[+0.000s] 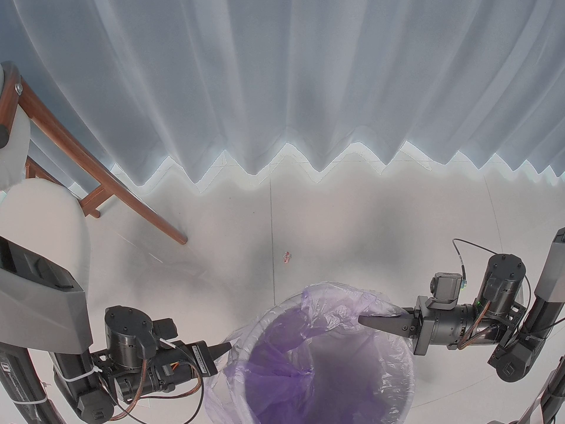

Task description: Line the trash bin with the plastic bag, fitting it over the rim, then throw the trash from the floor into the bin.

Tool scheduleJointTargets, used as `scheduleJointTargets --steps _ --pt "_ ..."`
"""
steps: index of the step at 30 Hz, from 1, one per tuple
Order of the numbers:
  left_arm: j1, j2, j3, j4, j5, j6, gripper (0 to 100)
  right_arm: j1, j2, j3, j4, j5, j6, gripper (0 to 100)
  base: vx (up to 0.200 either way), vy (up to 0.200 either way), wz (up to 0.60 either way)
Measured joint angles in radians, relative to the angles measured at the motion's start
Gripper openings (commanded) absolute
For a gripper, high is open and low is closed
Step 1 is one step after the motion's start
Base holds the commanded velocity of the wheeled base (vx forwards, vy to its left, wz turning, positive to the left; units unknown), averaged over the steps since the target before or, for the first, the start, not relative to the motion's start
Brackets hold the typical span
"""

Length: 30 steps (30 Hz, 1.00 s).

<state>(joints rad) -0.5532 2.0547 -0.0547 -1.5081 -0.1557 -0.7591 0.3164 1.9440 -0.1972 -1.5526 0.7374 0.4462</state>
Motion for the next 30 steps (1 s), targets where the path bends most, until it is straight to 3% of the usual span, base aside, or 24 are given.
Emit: scheduleJointTargets --steps 1,10,24,30 --pt "0.0 -0.005 0.004 0.0 -0.001 -0.002 100 -0.001 -0.002 0.0 0.0 0.0 0.001 0 0.0 0.0 0.0" --pt "0.012 -0.063 0.032 0.0 0.046 -0.004 100 -0.004 -0.013 0.003 0.0 -0.026 0.041 0 0.0 0.0 0.0" --pt "0.005 -0.294 0.038 0.014 0.14 -0.049 100 -0.011 0.027 -0.016 0.0 -0.358 0.202 0 0.0 0.0 0.0" --pt "-0.048 -0.339 0.037 0.045 0.178 -0.077 100 -0.001 0.053 -0.07 0.0 -0.482 0.336 0 0.0 0.0 0.0"
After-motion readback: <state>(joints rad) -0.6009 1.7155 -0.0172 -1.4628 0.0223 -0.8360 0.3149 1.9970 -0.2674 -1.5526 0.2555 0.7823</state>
